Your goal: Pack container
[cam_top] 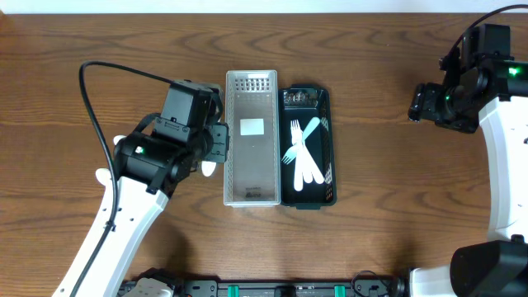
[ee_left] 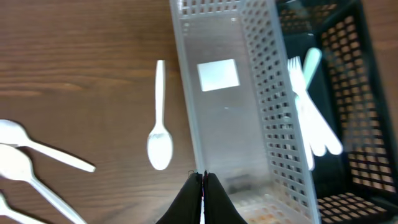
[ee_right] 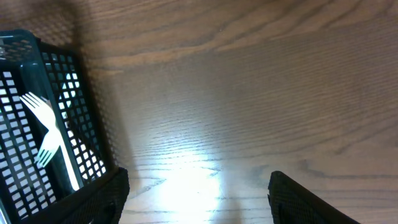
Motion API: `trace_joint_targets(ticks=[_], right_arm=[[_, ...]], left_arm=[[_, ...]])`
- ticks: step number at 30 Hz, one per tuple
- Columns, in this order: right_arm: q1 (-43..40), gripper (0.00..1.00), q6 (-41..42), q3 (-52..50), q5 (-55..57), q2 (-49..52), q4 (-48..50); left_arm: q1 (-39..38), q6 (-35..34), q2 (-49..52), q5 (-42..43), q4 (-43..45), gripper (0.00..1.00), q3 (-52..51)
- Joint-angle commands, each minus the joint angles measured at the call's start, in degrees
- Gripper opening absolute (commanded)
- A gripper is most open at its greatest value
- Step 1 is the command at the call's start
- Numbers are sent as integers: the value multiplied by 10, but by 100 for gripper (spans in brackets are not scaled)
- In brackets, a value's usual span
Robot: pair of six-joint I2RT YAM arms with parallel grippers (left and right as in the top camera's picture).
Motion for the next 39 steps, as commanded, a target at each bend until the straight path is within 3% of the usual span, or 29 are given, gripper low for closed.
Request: trace_joint_targets(ticks=[1,7,9,13,16,24,31,39], right_arm=[[5,75,-9,-3,-4,0,0],[5,75,-9,-3,-4,0,-2],[5,75,-9,-3,-4,0,-3],[5,75,-9,-3,-4,0,-9],[5,75,-9,-3,-4,0,-11],[5,75,-9,-3,-4,0,-11],[5,75,-9,-3,-3,0,-11],[5,75,-13,-3,-3,0,-8]], left_arm=[[0,14,-1,-60,-2,6,14],[0,65,-7,-68,-12,6,14],[0,99,-6,-68,-19,20,14],[9,152,-6,-91,-30,71,14],[43,154,-1,-93,-19,84,14],[139,179,78,-62,11,85,41],[149,200,199,-62,7,87,108],[149,214,299,-25,14,88,111]])
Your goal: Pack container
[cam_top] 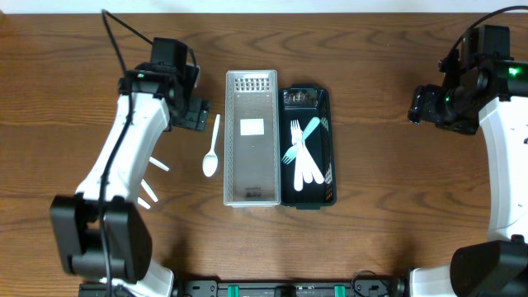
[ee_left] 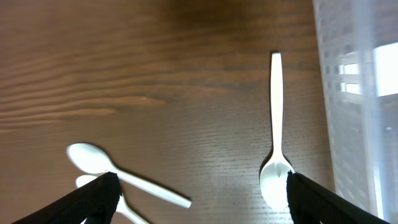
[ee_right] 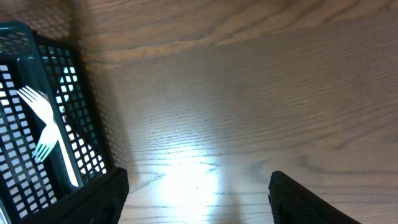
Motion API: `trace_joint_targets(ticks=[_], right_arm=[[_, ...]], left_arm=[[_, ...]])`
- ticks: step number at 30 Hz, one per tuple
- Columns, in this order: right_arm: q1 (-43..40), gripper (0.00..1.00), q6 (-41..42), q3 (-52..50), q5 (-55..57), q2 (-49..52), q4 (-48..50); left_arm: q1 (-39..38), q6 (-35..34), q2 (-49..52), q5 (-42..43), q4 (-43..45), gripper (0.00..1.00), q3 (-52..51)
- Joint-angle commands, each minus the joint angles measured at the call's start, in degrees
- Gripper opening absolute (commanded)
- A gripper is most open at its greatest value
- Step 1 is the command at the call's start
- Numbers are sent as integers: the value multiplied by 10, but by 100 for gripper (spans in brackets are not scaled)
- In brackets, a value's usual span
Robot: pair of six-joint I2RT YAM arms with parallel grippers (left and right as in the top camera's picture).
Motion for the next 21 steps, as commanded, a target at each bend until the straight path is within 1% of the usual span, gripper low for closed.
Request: trace_joint_targets(ticks=[1,3,9,13,21], right_arm=[[5,75,-9,-3,-3,0,2],[5,75,-8,-3,-3,0,2],[5,75,-9,-3,-3,0,2],[5,75,-9,-3,-3,0,4],[5,75,-9,-3,-3,0,5]], left_arm=[[2,14,38,25,1,88,10],[2,20,60,40,1,88,10],[2,19,113,42,2,88,10],[2,20,132,68,4,88,9],[-4,15,158,70,5,88,5]])
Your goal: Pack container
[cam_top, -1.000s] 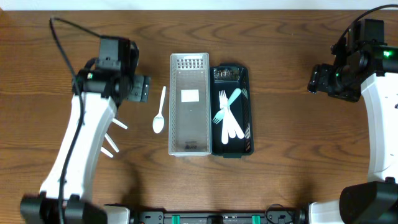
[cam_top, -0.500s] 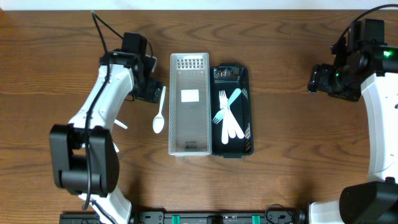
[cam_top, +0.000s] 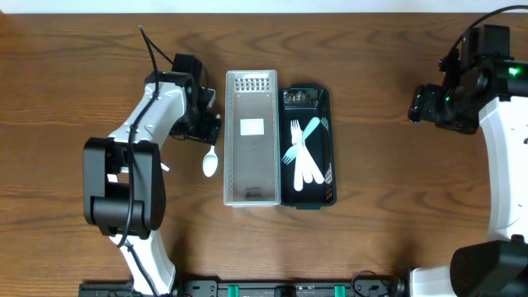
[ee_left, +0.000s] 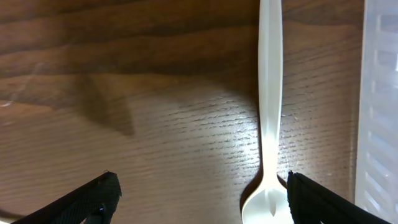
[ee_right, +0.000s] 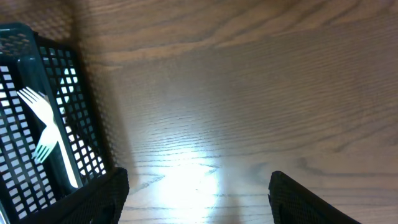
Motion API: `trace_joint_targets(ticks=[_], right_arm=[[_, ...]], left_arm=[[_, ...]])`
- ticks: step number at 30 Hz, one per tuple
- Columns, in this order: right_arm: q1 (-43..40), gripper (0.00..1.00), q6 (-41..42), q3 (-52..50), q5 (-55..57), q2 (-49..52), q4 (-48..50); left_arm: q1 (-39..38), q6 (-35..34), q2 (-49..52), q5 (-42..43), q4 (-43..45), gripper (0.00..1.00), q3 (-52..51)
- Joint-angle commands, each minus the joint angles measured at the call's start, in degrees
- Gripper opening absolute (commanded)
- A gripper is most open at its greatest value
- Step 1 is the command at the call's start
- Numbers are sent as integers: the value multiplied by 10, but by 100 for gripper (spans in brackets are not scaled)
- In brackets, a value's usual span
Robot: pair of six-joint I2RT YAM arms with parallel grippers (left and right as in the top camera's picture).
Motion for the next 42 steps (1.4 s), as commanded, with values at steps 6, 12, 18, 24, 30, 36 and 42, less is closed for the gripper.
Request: trace_joint_targets(ticks=[6,12,18,24,30,36,42], right_arm=[[5,75,-6,-3,-3,0,2],[5,75,-6,-3,-3,0,2],[5,75,-6,-3,-3,0,2],[5,75,-6,-3,-3,0,1],[5,75,-6,-3,-3,0,1],[5,75,-6,-3,-4,0,1],[5,75,-6,-3,-4,0,-1]], left_arm=[[-5,-8,9,15,7,88,-5],[-5,-10,9,34,7,88,-6],[-5,-10,9,34,7,88,-7],[-5,-10,9,34,14,88,-22],[-5,-9,9,33,26,88,-43],[-5,-9,10,33,31,88,-52],[-5,-9,10,33,42,86,-74]])
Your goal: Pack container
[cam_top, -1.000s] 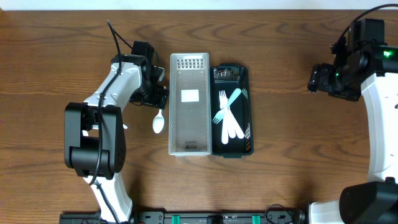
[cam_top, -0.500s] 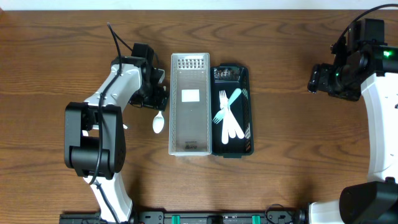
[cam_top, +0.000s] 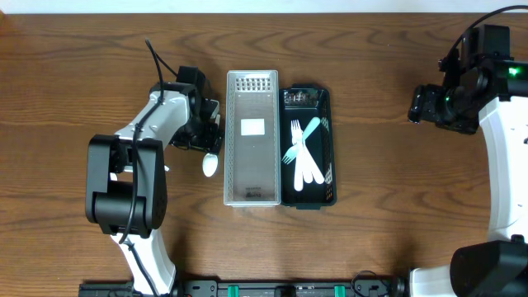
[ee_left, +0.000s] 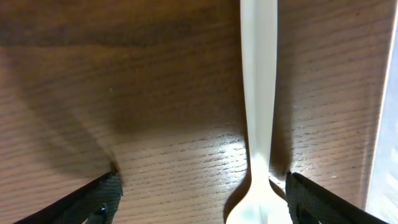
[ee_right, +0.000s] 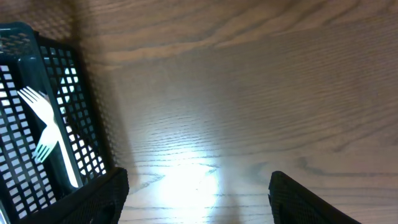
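Note:
A white plastic spoon (ee_left: 259,93) lies on the wooden table just left of the clear perforated container (cam_top: 251,140); its bowl (cam_top: 209,165) points toward the near edge. My left gripper (ee_left: 202,202) is open and low over the spoon. The handle lies between its fingers (ee_left: 314,200), close to the right one. In the overhead view the left gripper (cam_top: 202,128) covers the handle. My right gripper (ee_right: 199,199) is open above bare table at the far right, with nothing between its fingers. The black mesh basket (cam_top: 327,148) holds several white forks (cam_top: 302,153).
The clear container's wall (ee_left: 388,124) stands right beside the left gripper's right finger. The black basket (ee_right: 37,124) touches the clear container's right side. A bit of another white spoon (cam_top: 166,168) shows beside the left arm.
My left gripper has come down closer to the spoon, so the handle fills more of the wrist view. It is still open. The right arm has not moved.
My left gripper was shut over the near end of the clear container. Then it was open above the table left of the container, with several spoons in view. It then stood over the spoon by the container, and now sits lower astride its handle.

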Motion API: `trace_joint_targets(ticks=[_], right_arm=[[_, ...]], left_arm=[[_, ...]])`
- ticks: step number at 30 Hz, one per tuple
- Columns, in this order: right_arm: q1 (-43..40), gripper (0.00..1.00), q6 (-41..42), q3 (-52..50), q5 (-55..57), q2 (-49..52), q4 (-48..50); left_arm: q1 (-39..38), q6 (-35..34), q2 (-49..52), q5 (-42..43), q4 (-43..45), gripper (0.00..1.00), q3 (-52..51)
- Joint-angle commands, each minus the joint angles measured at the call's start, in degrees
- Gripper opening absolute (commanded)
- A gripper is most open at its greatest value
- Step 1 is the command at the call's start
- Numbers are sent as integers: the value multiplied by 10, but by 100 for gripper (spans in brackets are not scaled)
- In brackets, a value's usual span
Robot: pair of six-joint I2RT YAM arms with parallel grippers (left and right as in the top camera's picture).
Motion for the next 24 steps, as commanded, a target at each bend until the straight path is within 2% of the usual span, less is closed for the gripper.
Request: trace_joint_targets(ticks=[1,7,13,20,24], right_arm=[[5,75,-6,-3,-4,0,-1],[5,75,-6,-3,-4,0,-2],[5,75,-6,-3,-4,0,-2],[5,75,-6,-3,-3,0,-2],[5,75,-6,-3,-4,0,-2]], left_arm=[[-1,-5,6,5,11,85,-23],[-1,-5,5,5,35,83,-45],[-1,-5,5,5,42,61,-45],[-1,-5,5,5,43,28,-45],[-1,-5,5,5,43,20,-45]])
